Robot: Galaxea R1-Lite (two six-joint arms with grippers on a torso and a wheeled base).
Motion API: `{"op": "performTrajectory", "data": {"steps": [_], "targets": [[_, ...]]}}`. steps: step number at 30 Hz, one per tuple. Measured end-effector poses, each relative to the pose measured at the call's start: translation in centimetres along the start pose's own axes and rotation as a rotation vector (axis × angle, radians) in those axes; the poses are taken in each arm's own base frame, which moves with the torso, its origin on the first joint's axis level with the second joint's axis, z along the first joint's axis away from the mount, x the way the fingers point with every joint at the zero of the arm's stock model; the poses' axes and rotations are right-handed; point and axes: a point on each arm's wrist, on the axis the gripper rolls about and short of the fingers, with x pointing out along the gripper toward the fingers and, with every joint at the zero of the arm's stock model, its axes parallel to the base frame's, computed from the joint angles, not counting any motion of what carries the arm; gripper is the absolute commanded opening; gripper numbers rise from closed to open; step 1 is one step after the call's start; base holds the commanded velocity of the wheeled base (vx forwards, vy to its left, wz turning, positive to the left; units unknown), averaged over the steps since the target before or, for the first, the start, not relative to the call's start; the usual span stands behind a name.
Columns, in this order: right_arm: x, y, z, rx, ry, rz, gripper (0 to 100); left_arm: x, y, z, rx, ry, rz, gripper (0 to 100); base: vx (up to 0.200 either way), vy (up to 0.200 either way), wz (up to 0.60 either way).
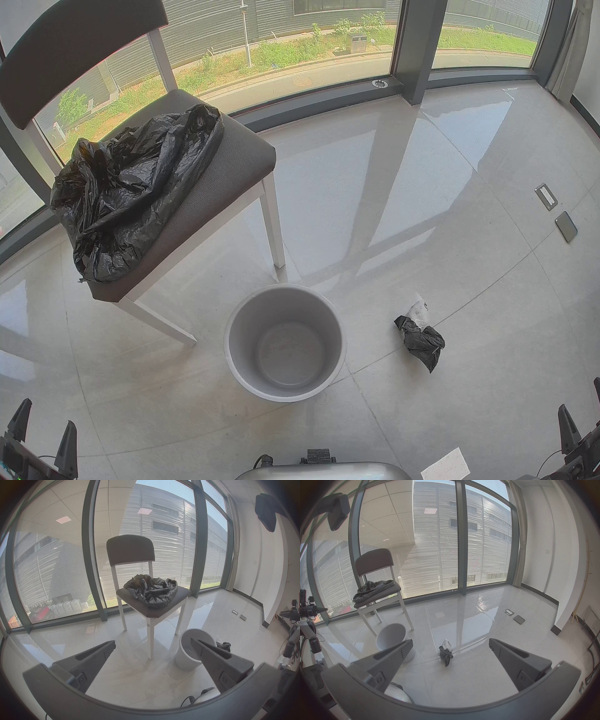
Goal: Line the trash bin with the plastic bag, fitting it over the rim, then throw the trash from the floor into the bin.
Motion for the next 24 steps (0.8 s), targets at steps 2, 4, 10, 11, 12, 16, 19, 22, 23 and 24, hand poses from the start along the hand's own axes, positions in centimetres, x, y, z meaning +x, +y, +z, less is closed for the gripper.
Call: {"op": "performTrajectory", "data": {"steps": [2,4,10,11,12,16,19,22,23,24], "targets": [[0.0,0.0,0.0,0.0,0.0,0.0,100,0.0,0.0,0.1,0.0,-0.007,-0.005,100,0.0,0.0,0.0],[0.0,0.0,0.0,0.0,0.0,0.0,100,-0.1,0.0,0.3,-0.001,-0.012,-0.013,100,0.0,0.0,0.0],[0.0,0.0,0.0,0.0,0.0,0.0,100,-0.7,0.0,4.7,-0.013,-0.045,0.004,100,0.0,0.0,0.0],[0.0,0.0,0.0,0.0,0.0,0.0,100,-0.7,0.0,5.7,-0.017,-0.046,0.013,100,0.0,0.0,0.0],[0.0,0.0,0.0,0.0,0.0,0.0,100,-0.7,0.0,6.9,-0.023,-0.048,0.028,100,0.0,0.0,0.0],[0.0,0.0,0.0,0.0,0.0,0.0,100,0.1,0.1,11.8,-0.052,-0.023,0.097,100,0.0,0.0,0.0],[0.0,0.0,0.0,0.0,0.0,0.0,100,1.6,0.2,14.9,-0.081,0.037,0.156,100,0.0,0.0,0.0],[0.0,0.0,0.0,0.0,0.0,0.0,100,3.9,0.3,17.3,-0.123,0.123,0.215,100,0.0,0.0,0.0],[0.0,0.0,0.0,0.0,0.0,0.0,100,4.8,0.4,17.8,-0.14,0.162,0.237,100,0.0,0.0,0.0],[0.0,0.0,0.0,0.0,0.0,0.0,100,5.7,0.5,18.2,-0.154,0.196,0.256,100,0.0,0.0,0.0]]}}
